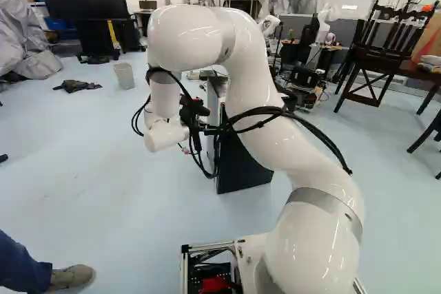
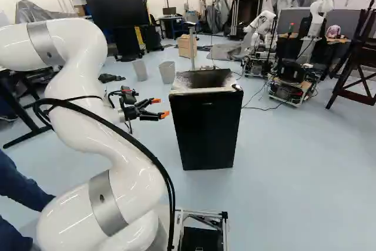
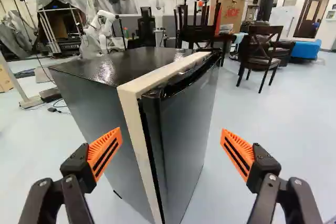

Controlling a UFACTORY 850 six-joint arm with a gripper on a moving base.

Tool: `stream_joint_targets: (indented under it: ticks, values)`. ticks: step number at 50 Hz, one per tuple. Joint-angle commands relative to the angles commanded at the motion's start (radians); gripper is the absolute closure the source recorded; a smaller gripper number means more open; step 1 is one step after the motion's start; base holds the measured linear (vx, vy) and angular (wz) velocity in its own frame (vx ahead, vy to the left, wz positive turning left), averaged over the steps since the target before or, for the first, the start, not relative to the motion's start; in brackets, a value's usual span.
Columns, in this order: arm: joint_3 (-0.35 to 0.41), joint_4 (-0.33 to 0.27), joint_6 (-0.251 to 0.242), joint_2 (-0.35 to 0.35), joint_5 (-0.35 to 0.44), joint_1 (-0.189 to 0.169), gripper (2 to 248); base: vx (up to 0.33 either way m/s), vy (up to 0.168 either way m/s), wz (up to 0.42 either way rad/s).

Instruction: Grab a drink from the fridge

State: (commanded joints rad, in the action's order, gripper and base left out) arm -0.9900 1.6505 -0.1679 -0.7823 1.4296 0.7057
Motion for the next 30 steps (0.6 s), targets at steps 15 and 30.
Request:
stream_joint_targets:
  ticks: [15,30]
  values:
    - [-0.015,0.0,0.0,-0.007,0.0,-0.019,3,0.0,0.0,0.0]
    - [-0.019,0.0,0.0,-0.008,0.0,-0.035,3,0.0,0.0,0.0]
